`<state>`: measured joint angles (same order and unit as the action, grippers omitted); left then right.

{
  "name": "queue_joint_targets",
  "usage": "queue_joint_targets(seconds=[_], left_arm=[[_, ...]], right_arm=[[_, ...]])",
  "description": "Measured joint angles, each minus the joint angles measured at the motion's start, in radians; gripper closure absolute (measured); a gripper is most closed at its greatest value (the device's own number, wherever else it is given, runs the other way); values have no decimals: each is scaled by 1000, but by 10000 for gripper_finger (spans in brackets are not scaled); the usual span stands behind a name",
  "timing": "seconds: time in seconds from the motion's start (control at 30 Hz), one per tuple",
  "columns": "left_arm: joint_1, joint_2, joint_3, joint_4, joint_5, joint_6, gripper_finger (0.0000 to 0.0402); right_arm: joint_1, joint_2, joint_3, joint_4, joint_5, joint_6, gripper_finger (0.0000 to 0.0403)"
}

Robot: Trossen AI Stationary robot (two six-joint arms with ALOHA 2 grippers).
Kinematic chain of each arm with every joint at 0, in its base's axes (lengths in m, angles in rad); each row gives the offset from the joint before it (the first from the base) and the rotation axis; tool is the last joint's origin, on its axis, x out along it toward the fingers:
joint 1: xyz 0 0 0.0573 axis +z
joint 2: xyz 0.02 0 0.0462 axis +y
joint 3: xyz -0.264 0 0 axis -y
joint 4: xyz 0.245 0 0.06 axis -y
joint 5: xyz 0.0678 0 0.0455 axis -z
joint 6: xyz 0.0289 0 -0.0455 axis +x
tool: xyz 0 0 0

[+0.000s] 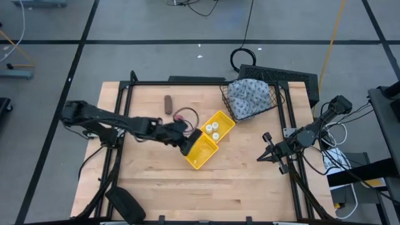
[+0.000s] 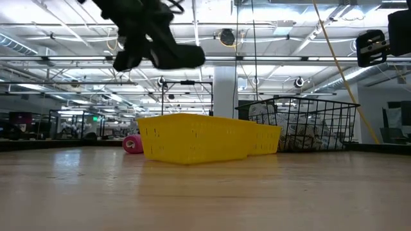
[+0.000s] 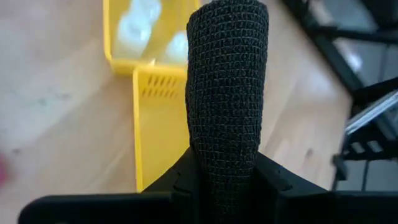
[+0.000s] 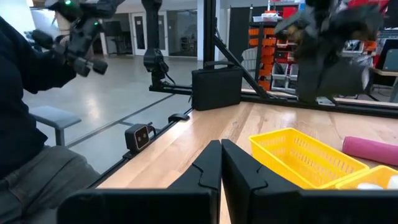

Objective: Pick & place medical supplies in basket/bin
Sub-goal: Put the black bandage into the bottom yellow basket

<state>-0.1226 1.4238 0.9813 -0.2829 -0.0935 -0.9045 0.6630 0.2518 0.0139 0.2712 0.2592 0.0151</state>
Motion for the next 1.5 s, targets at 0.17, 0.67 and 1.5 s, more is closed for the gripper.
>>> queue_joint_targets(seconds=[0.17, 0.67, 1.5], left_arm=[[-2, 164, 103, -62, 44, -56, 322], [-18, 394, 272, -269, -29, -142, 322], [-34, 426, 272, -353, -91, -282, 317]], right_arm=[[0, 0, 0, 0, 0, 0, 403], [0, 0, 0, 1, 0, 0, 403], [0, 0, 0, 0, 0, 0, 403]])
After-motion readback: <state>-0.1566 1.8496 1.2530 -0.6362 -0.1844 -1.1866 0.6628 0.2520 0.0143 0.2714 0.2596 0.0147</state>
